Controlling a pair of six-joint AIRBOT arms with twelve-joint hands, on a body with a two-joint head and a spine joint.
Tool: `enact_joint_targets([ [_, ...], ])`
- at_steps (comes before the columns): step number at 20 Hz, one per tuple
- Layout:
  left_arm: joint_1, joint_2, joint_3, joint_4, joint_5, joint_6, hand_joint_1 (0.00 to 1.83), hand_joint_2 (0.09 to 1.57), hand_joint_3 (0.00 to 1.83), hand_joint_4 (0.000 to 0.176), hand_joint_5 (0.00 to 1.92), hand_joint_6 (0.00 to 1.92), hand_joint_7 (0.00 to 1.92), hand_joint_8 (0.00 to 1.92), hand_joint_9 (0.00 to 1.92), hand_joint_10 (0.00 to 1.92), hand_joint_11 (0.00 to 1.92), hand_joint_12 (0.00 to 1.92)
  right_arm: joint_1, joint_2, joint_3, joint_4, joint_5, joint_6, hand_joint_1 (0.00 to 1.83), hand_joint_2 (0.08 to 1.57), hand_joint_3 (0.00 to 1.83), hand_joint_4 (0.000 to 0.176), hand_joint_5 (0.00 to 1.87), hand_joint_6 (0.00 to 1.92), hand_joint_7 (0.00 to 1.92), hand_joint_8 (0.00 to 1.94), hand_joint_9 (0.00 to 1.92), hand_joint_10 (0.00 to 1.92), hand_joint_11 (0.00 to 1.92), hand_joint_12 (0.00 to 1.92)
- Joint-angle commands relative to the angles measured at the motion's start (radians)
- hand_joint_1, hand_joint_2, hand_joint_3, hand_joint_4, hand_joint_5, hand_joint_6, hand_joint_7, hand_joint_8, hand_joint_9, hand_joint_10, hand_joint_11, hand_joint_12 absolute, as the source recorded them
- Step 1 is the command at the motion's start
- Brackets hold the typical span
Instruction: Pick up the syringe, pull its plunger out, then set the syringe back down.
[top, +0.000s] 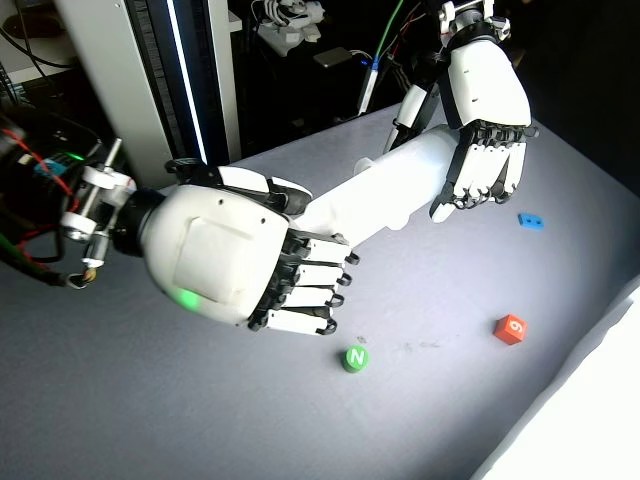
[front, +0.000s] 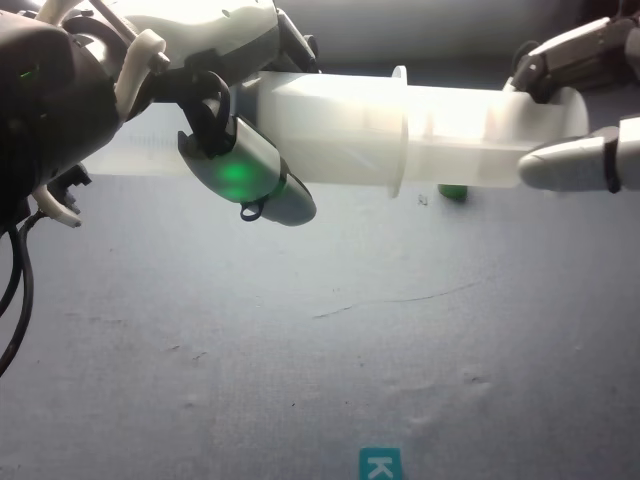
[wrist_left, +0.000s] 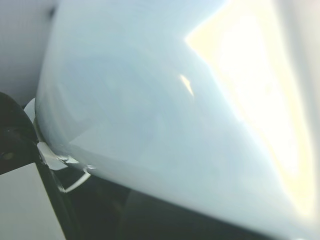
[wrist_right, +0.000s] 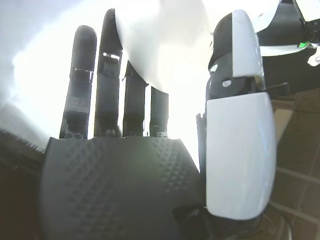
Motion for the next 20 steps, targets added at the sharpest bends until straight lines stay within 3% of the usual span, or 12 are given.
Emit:
enact_joint_targets([
  [1, -0.015, 0.01, 0.01, 0.057, -0.072, 0.016, 1.28, 1.06, 0.0, 0.0, 1.21, 0.39, 1.04, 1.13, 0.95, 1.01, 0.5, 1.36, -0.001, 0.029, 0.011, 0.033, 0.112, 0.004, 1.22, 1.14, 0.0, 0.0, 0.95, 0.92, 0.93, 1.21, 0.72, 0.93, 0.29, 1.39],
  [2, -0.015, 0.01, 0.009, 0.056, -0.074, 0.016, 1.28, 1.07, 0.0, 0.0, 1.2, 0.39, 1.02, 1.17, 0.94, 0.99, 0.49, 1.36, -0.01, 0.039, 0.011, 0.033, 0.118, 0.011, 1.23, 1.13, 0.0, 0.0, 0.95, 0.9, 0.96, 1.17, 0.72, 0.93, 0.29, 1.39],
  [3, -0.015, 0.01, 0.009, 0.056, -0.074, 0.016, 1.36, 1.11, 0.0, 0.0, 1.1, 0.54, 0.96, 1.21, 0.87, 1.21, 0.49, 1.35, -0.014, 0.045, 0.011, 0.033, 0.123, 0.013, 1.22, 1.13, 0.0, 0.0, 0.96, 0.91, 0.96, 1.16, 0.73, 0.94, 0.29, 1.39],
  [4, -0.015, 0.01, 0.009, 0.055, -0.076, 0.016, 1.37, 1.11, 0.0, 0.0, 1.08, 0.58, 0.95, 1.18, 0.86, 1.28, 0.49, 1.35, -0.021, 0.054, 0.011, 0.033, 0.132, 0.015, 1.23, 1.12, 0.0, 0.0, 0.98, 0.87, 0.97, 1.15, 0.74, 0.93, 0.3, 1.39],
  [6, -0.016, 0.01, 0.009, 0.054, -0.077, 0.016, 1.28, 1.07, 0.0, 0.0, 1.19, 0.44, 1.03, 1.14, 0.93, 1.02, 0.49, 1.37, -0.029, 0.065, 0.01, 0.033, 0.143, 0.016, 1.23, 1.13, 0.0, 0.0, 0.98, 0.87, 0.96, 1.18, 0.73, 0.93, 0.31, 1.37],
  [7, -0.016, 0.01, 0.009, 0.054, -0.077, 0.016, 1.36, 1.1, 0.0, 0.0, 1.1, 0.55, 0.99, 1.12, 0.88, 1.23, 0.49, 1.38, -0.033, 0.071, 0.01, 0.033, 0.15, 0.016, 1.23, 1.13, 0.0, 0.0, 0.98, 0.87, 0.95, 1.18, 0.73, 0.93, 0.31, 1.37],
  [9, -0.017, 0.01, 0.008, 0.053, -0.078, 0.016, 1.29, 1.07, 0.0, 0.0, 1.21, 0.4, 1.04, 1.13, 0.96, 1.01, 0.52, 1.35, -0.045, 0.092, 0.006, 0.033, 0.171, 0.017, 1.22, 1.13, 0.0, 0.0, 0.96, 0.88, 0.95, 1.2, 0.71, 0.93, 0.3, 1.38],
  [15, -0.022, 0.01, 0.005, 0.05, -0.09, 0.016, 1.28, 1.06, 0.0, 0.0, 1.21, 0.41, 1.04, 1.12, 0.94, 0.99, 0.48, 1.39, -0.056, 0.098, 0.001, 0.033, 0.179, 0.024, 1.22, 1.14, 0.0, 0.0, 0.98, 0.86, 0.92, 1.23, 0.72, 0.9, 0.28, 1.36],
  [16, -0.022, 0.01, 0.005, 0.05, -0.091, 0.016, 1.36, 1.09, 0.0, 0.0, 1.14, 0.5, 1.0, 1.1, 0.89, 1.21, 0.49, 1.38, -0.056, 0.095, -0.001, 0.033, 0.179, 0.024, 1.22, 1.14, 0.0, 0.0, 0.98, 0.86, 0.91, 1.24, 0.71, 0.91, 0.29, 1.37],
  [18, -0.022, 0.01, 0.004, 0.049, -0.091, 0.016, 1.28, 1.07, 0.0, 0.0, 1.18, 0.46, 1.02, 1.15, 0.92, 1.04, 0.48, 1.38, -0.057, 0.085, -0.003, 0.033, 0.179, 0.024, 1.23, 1.12, 0.0, 0.0, 1.02, 0.8, 0.95, 1.18, 0.72, 0.92, 0.29, 1.37],
  [19, -0.023, 0.01, 0.004, 0.048, -0.092, 0.016, 1.35, 1.12, 0.0, 0.0, 1.05, 0.62, 0.95, 1.2, 0.85, 1.26, 0.45, 1.39, -0.057, 0.083, -0.003, 0.033, 0.179, 0.024, 1.24, 1.11, 0.0, 0.0, 1.05, 0.75, 0.96, 1.18, 0.75, 0.92, 0.33, 1.35],
  [20, -0.024, 0.01, 0.003, 0.046, -0.095, 0.016, 1.29, 1.09, 0.0, 0.0, 1.15, 0.48, 1.0, 1.19, 0.91, 1.11, 0.48, 1.37, -0.058, 0.082, -0.003, 0.033, 0.18, 0.024, 1.23, 1.12, 0.0, 0.0, 1.04, 0.79, 0.93, 1.2, 0.73, 0.93, 0.33, 1.35],
])
